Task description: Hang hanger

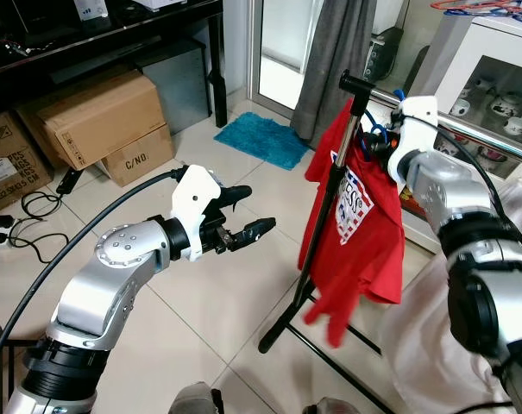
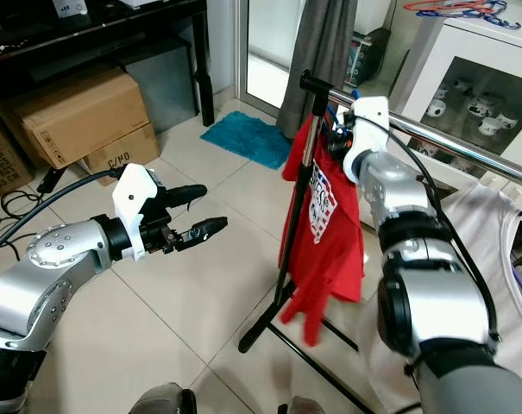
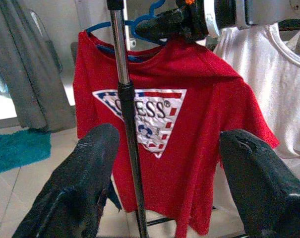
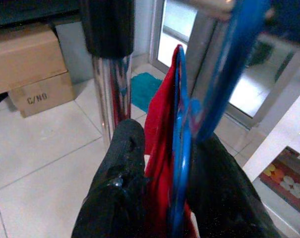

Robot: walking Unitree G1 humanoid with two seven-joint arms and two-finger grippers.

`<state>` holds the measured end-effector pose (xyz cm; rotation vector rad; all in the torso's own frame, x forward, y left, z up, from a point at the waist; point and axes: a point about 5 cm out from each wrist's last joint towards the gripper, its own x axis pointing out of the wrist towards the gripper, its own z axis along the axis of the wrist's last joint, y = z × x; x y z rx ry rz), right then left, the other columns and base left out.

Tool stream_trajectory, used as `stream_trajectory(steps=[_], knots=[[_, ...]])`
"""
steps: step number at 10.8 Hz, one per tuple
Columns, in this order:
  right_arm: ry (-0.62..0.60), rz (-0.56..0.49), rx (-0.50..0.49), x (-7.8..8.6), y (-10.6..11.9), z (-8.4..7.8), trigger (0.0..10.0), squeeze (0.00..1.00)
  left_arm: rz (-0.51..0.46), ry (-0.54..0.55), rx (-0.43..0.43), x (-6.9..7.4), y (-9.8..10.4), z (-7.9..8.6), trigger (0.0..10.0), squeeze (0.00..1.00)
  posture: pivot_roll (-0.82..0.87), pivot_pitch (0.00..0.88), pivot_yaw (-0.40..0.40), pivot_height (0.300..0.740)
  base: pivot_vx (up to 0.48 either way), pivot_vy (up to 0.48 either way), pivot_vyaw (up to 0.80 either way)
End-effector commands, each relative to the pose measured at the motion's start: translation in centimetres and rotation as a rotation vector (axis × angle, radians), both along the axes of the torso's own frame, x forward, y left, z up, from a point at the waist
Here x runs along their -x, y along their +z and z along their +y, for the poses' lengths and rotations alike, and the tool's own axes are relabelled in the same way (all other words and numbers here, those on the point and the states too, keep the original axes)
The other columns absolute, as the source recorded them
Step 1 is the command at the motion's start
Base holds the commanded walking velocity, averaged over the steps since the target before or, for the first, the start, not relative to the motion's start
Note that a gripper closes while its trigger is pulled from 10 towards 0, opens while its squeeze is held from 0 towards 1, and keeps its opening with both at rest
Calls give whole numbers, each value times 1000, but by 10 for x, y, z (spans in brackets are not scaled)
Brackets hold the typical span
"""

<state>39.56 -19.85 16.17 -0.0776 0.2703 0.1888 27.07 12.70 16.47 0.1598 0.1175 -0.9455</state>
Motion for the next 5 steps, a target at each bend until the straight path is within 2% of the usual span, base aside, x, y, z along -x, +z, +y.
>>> stream_trajectory(steps=[1, 5], knots=[[-3, -21, 8, 0, 5, -4, 10000, 0, -12, -12, -10, -3, 2, -3, 10000, 0, -32, 0, -6, 740, 0, 0, 0], [-58, -46, -23, -5, 11, 0, 10000, 0, -9, -30, -10, -4, 2, -6, 10000, 0, -36, 0, 1, 740, 0, 0, 0]])
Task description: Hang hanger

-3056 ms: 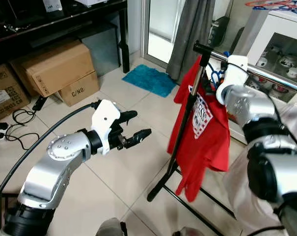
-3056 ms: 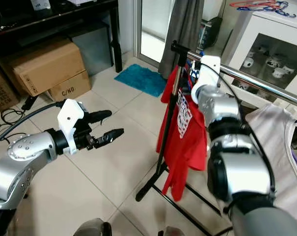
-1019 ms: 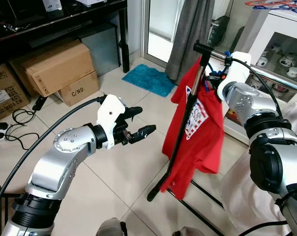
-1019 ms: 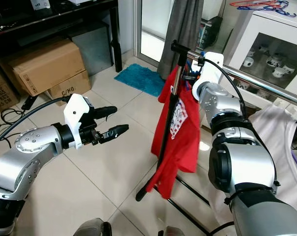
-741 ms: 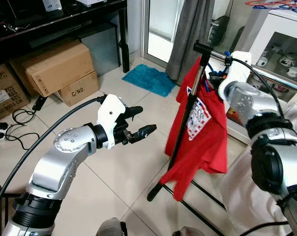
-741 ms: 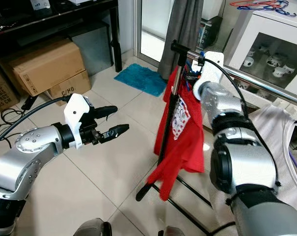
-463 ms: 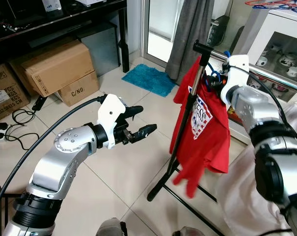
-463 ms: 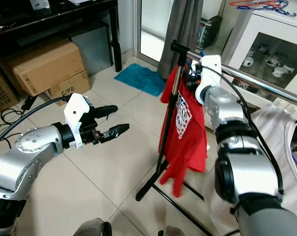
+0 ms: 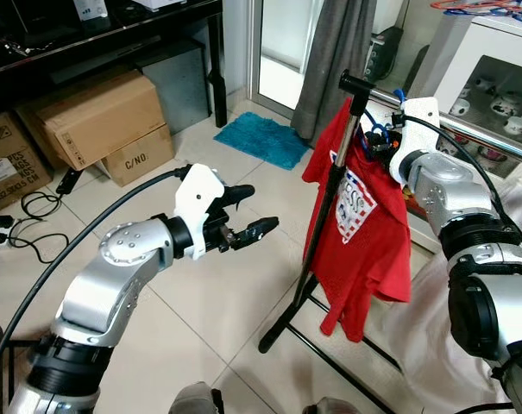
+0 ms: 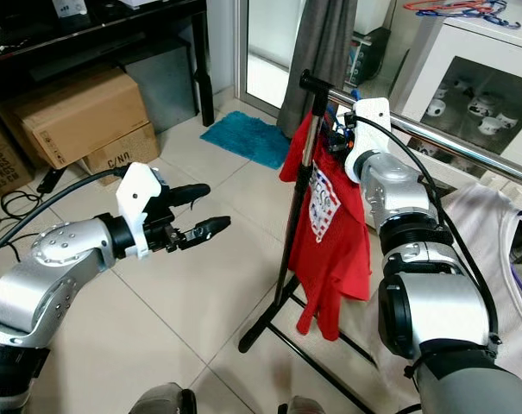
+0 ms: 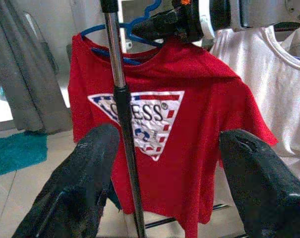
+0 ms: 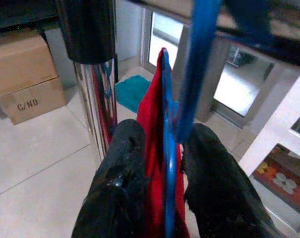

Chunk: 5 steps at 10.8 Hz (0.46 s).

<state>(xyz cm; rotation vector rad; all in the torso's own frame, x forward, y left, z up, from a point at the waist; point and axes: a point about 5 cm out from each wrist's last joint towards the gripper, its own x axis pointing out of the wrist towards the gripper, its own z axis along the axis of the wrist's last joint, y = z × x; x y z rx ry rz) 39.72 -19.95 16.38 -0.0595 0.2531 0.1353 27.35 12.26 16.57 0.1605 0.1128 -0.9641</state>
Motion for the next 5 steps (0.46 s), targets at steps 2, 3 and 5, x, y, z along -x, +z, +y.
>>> stream_trajectory(steps=[2, 3, 5], knots=[[0, -34, -30, -5, 11, 4, 824, 0, -5, -19, -10, 1, 1, -1, 10000, 0, -34, 0, 0, 740, 0, 0, 0], [4, -34, -31, -5, 11, 5, 0, 0, -5, -19, -10, 1, 1, -1, 10000, 0, -34, 0, 0, 740, 0, 0, 0], [8, -33, -39, -5, 11, 6, 0, 0, -5, -18, -11, 0, 1, 0, 10000, 0, -34, 0, 0, 740, 0, 0, 0]])
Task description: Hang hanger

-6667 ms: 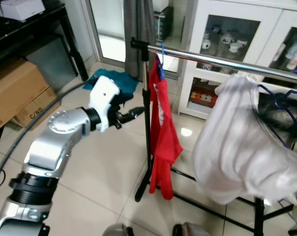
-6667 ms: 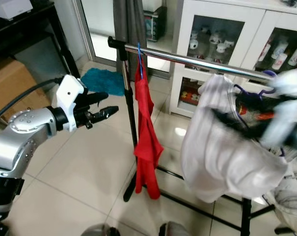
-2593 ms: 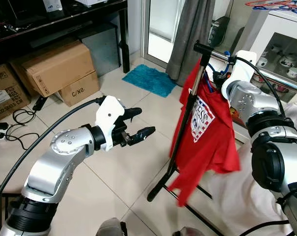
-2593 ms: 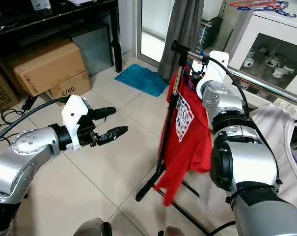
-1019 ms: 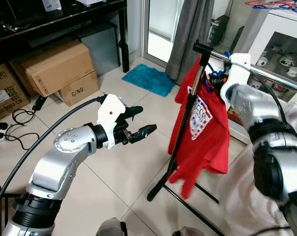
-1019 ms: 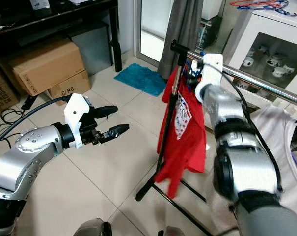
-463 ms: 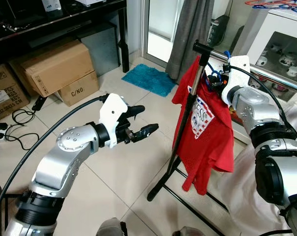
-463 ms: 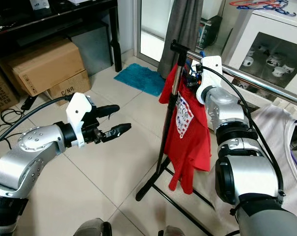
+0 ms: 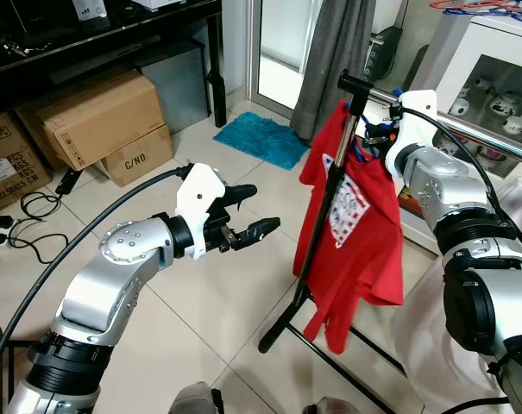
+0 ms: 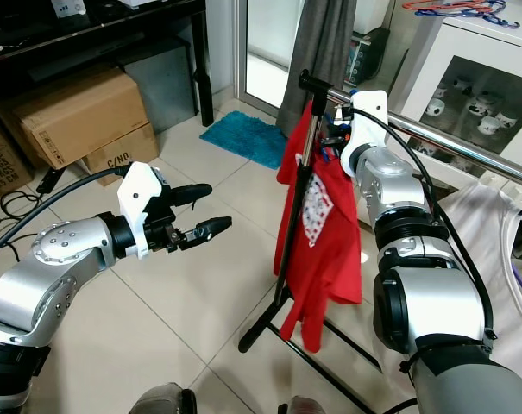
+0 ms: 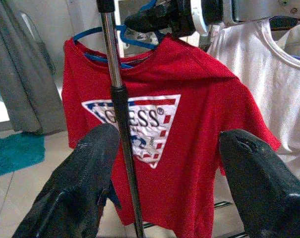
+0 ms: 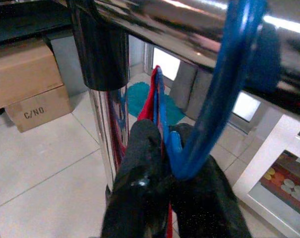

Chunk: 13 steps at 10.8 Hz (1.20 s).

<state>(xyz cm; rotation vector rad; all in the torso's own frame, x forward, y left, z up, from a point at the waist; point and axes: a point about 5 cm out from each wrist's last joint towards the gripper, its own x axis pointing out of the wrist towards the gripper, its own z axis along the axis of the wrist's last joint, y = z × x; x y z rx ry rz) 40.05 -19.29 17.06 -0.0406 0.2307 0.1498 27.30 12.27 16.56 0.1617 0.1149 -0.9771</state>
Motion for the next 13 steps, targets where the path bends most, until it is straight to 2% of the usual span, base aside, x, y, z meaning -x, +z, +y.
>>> stream_trajectory(steps=[1, 6, 9, 10, 12, 13], knots=[[-6, -4, -18, -1, 3, 0, 0, 0, -8, -8, -9, -2, 1, 0, 10000, 0, -37, 0, 2, 740, 0, 0, 0], [-23, 9, -45, -1, 1, -1, 0, 0, -9, -8, -10, -3, 1, -1, 10000, 0, -36, 0, 1, 740, 0, 0, 0], [-27, -19, -49, -2, 8, -4, 0, 0, -13, 15, -11, -4, 1, 0, 10000, 0, -35, 0, -1, 740, 0, 0, 0], [-29, -54, -38, 3, 16, -15, 0, 0, -24, 105, -21, -10, -2, 4, 10000, 0, -33, 0, -13, 740, 0, 0, 0], [-50, -93, -16, 18, 22, -32, 0, 0, -51, 208, 6, -18, 1, 5, 10000, 0, -41, 0, -8, 740, 0, 0, 0], [-52, -100, -1, 21, 23, -34, 0, 0, -51, 220, 8, -19, 0, 4, 10000, 0, -41, 0, -8, 740, 0, 0, 0]])
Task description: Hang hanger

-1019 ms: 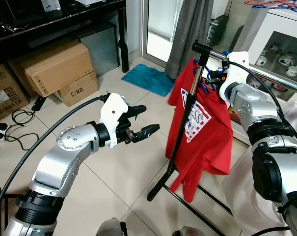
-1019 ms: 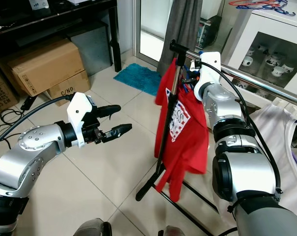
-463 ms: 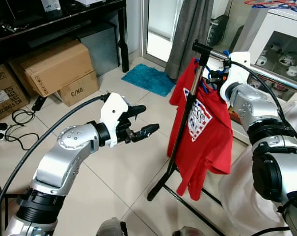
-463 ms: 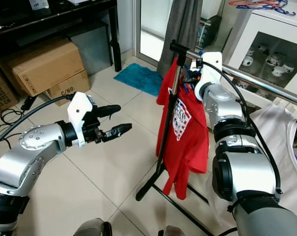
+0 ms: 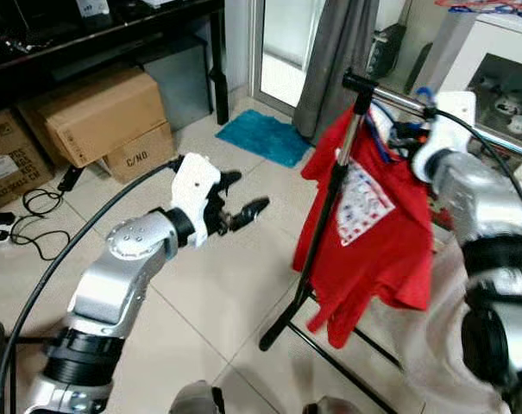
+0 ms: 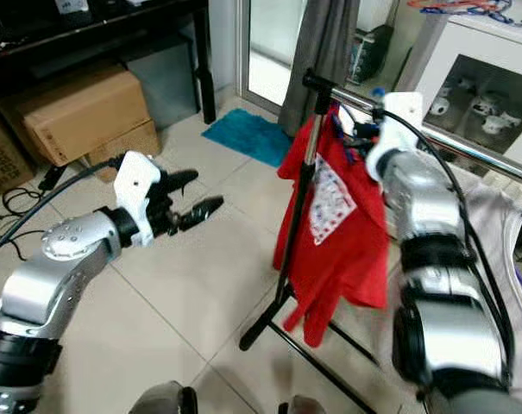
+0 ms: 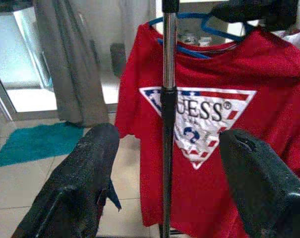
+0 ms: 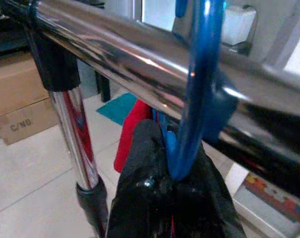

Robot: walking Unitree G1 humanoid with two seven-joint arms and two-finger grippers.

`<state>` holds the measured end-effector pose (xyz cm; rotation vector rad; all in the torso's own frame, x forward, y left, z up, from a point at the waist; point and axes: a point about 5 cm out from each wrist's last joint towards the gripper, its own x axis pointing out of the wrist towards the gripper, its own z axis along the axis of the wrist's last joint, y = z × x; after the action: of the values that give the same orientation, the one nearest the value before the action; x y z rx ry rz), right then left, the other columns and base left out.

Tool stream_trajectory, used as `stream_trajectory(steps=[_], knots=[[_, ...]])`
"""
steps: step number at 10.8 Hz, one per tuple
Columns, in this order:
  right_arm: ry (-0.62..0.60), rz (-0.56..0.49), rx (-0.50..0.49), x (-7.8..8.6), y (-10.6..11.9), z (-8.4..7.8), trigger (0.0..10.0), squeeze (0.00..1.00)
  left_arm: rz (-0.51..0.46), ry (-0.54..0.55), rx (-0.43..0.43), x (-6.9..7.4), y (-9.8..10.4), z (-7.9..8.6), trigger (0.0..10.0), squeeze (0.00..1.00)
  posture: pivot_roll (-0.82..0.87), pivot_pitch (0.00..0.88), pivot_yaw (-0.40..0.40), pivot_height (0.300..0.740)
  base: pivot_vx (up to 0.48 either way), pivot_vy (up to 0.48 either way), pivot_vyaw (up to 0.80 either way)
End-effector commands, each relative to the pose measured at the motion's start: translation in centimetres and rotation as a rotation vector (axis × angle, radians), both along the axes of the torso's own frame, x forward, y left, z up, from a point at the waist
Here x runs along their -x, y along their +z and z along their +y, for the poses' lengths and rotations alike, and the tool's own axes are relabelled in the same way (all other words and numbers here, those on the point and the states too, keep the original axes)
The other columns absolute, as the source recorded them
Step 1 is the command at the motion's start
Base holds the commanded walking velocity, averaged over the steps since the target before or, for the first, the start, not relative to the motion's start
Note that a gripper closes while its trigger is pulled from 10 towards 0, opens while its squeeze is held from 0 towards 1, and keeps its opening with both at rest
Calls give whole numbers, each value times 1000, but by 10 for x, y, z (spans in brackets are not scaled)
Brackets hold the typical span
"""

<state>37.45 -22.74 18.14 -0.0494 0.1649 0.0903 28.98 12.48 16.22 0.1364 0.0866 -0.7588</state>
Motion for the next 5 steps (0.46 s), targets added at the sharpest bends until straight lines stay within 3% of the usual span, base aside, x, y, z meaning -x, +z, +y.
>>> stream_trajectory(steps=[1, 5], knots=[[3, -41, 12, 2, 12, -3, 0, 0, -13, 19, -13, -3, 1, 1, 10000, 0, -48, 0, -1, 740, 0, 0, 0], [53, -51, 108, 37, 13, 1, 0, 0, -6, 60, -22, -2, -5, 0, 10000, 0, -40, 0, -13, 740, 0, 0, 0]])
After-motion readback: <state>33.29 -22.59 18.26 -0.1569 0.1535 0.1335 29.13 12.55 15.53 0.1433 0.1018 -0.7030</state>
